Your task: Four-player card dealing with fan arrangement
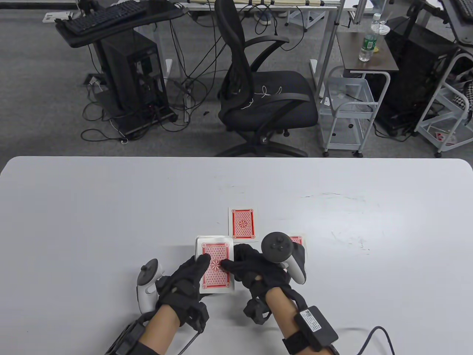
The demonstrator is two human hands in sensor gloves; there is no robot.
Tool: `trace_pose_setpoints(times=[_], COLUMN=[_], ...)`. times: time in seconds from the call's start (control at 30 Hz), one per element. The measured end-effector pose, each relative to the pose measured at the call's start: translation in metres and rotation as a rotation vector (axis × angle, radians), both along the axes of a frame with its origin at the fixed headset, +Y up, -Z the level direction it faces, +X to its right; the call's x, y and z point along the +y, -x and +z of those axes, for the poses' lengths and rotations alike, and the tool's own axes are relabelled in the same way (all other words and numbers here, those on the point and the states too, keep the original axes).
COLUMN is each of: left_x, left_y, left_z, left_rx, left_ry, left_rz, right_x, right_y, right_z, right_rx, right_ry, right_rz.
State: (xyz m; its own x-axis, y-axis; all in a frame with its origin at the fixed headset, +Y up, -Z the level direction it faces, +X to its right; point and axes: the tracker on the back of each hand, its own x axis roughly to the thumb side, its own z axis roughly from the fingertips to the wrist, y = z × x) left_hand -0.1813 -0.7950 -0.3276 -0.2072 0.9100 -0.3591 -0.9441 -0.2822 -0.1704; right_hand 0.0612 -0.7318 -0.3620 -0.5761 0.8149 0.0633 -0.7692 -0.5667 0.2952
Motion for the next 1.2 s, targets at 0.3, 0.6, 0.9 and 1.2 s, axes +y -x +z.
trace_pose_setpoints(times=[0.3, 0.6, 0.9, 1.2], left_x=[0.0, -0.005, -0.004, -0.003], left_y=[0.006, 0.051, 0.053, 0.049], left_z=[-0.004, -0.01, -0.012, -0.011], left_rx=[-0.001, 0.166, 0.174, 0.16], left_ry=[-0.003, 0.056, 0.053, 0.045], left_rz=[0.045, -0.052, -0.068, -0.068], right_x=[-0.012, -0.019, -0.028, -0.008], right_y=[-0.025, -0.052, -0.021, -0.006], right_z=[-0.008, -0.017, -0.014, -0.007], right_rx=[-0.039, -0.076, -0.029, -0.037], right_ry=[0.083, 0.083, 0.002, -0.111], right_rz=[-0.263, -0.049, 0.62, 0.747])
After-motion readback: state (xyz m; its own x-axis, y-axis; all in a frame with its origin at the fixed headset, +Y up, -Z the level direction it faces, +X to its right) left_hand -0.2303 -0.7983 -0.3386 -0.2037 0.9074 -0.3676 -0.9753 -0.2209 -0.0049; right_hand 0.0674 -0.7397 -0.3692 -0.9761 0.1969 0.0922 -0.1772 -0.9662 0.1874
